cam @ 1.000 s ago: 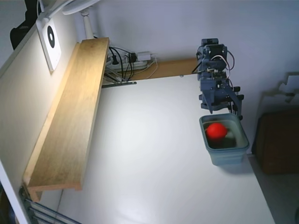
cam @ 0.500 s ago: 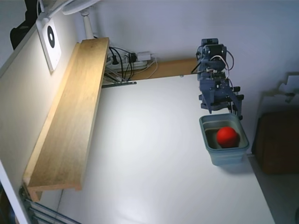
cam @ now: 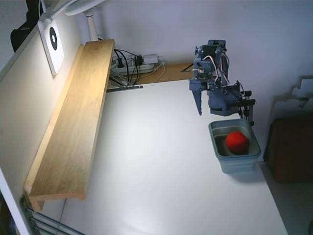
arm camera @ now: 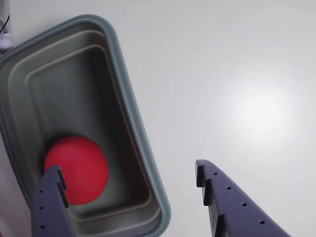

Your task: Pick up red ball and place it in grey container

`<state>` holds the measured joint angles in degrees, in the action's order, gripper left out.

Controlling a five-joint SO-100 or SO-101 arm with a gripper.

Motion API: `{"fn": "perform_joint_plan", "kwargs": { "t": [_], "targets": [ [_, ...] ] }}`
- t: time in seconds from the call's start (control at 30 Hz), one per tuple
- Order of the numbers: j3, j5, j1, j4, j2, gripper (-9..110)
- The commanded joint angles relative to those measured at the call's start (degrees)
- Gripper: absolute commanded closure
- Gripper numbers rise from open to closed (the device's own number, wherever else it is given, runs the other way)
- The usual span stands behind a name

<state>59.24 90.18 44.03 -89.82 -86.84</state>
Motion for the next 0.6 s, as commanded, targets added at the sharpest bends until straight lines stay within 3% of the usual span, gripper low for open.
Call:
{"fn": "perform_joint_plan", "kwargs": {
  "t": [0.0,0.57],
  "targets": [
    [0.57,-0.18,-3.78,-1.32,-4.84,72],
    [6.0,-0.18,-27.72,-4.34,-14.23,83]
  ]
}}
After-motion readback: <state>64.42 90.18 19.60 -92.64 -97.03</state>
